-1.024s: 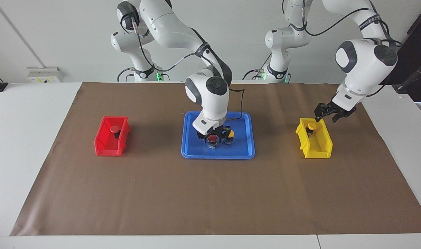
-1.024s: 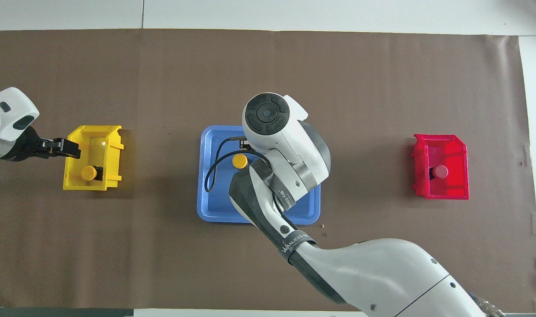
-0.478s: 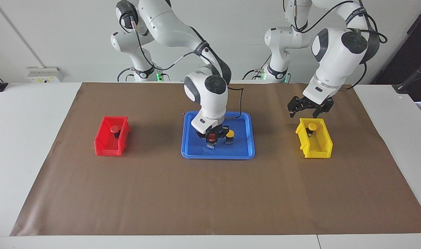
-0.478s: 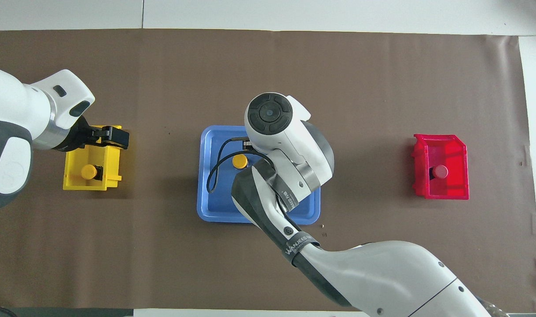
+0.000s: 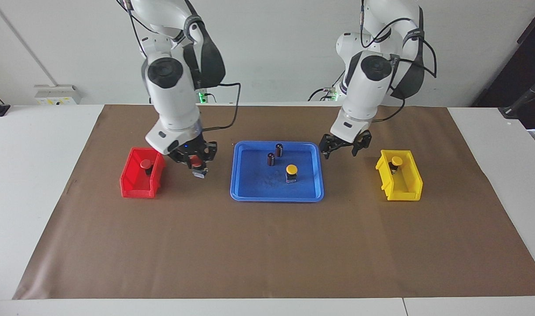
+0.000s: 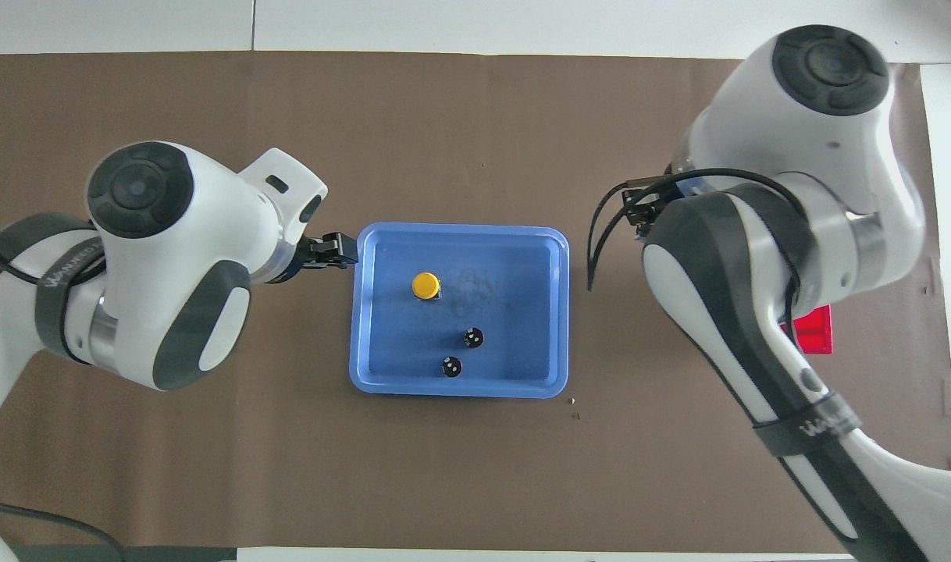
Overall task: Sort red and yellow buttons by color
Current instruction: 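Carry the red button to the red bin while the left gripper grasps the yellow button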
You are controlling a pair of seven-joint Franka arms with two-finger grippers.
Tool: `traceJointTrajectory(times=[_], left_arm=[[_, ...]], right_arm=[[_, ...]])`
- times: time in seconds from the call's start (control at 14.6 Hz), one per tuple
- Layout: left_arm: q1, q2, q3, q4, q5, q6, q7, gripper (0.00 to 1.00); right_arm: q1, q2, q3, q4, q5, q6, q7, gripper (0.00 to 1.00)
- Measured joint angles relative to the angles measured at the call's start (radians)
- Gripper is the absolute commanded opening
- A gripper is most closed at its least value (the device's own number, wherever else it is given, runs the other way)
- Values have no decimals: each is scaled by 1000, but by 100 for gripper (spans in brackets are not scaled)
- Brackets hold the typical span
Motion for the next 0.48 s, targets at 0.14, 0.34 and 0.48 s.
traceJointTrajectory(times=[0.14, 0.34, 0.48], left_arm=[[-69, 62, 0, 0, 3, 68, -93, 100], [-116, 121, 0, 6, 5, 129, -168, 99], [-126, 141, 1, 14, 6, 144, -185, 99]], right_arm=[[-143, -70, -1, -94, 1, 9, -201, 20], [-295, -104, -1, -231, 2, 158, -405, 20], [-326, -115, 0, -322, 7, 251, -433, 20]])
